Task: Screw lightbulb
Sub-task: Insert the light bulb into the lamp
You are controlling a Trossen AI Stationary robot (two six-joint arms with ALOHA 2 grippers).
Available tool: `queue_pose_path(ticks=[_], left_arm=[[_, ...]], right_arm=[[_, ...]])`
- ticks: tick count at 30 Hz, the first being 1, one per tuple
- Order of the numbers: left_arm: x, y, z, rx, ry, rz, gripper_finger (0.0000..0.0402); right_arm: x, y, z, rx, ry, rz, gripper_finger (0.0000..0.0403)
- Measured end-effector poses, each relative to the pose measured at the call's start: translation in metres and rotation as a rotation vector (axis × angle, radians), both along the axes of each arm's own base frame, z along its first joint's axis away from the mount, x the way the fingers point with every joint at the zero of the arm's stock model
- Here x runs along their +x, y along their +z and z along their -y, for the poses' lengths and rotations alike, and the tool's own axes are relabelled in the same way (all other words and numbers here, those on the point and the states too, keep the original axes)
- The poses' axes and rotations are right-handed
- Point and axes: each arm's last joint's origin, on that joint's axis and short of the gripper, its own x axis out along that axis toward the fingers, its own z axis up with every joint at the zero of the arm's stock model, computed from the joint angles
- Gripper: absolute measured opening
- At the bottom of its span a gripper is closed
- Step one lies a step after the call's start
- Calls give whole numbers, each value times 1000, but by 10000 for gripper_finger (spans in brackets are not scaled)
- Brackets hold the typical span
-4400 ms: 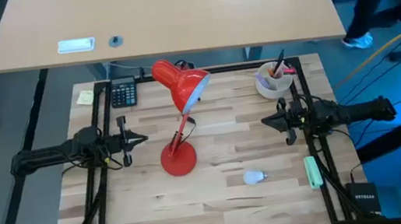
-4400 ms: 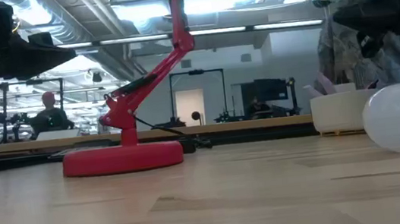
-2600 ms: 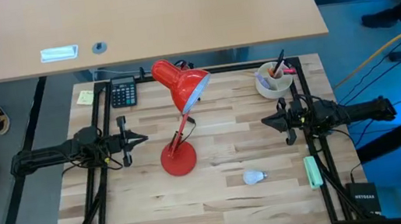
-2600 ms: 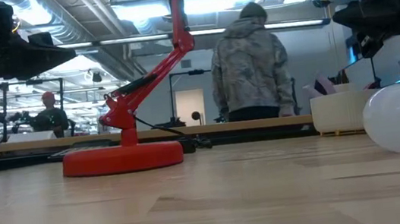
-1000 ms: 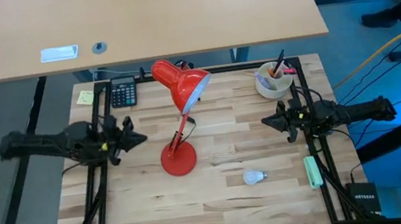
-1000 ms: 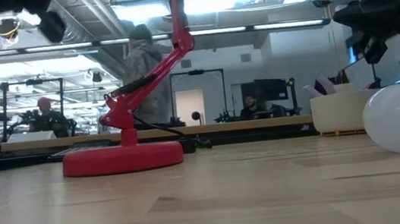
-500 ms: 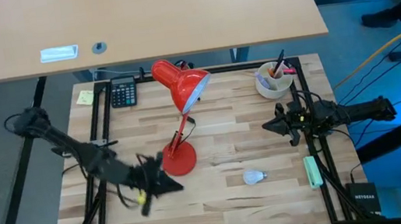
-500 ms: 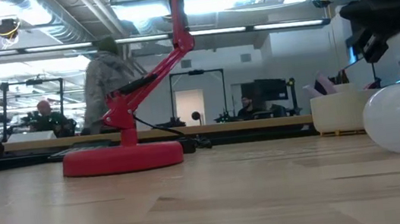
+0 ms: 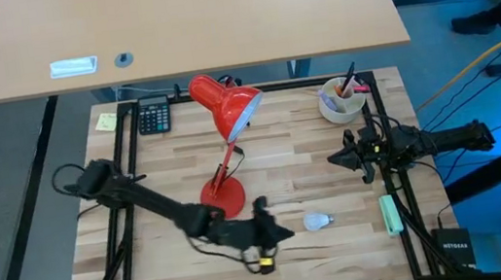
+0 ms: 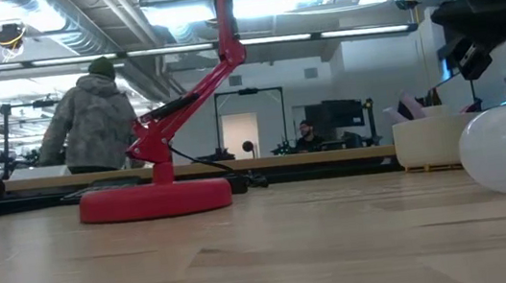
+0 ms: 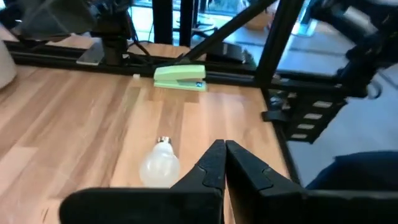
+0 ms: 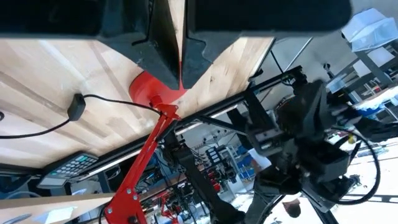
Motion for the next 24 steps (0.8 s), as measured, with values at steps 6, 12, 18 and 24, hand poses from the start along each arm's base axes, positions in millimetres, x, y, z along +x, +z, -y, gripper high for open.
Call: queue_pose_path(ticks=[6,12,18,24], left_arm=[[36,-16,-11,-48,-27,-24,60],[58,-30,-23,-80,-47,-47,173],[79,-44,-35,-113,-62,-95,268],[90,-68,-49,-55,16,-140,279]], right_arm=[[0,0,0,-1,17,-5,21],[0,-1,-1,-2,24,-9,21],[0,-1,-1,-4,24,-10,21],[0,-1,-1,-5,24,-12,21]])
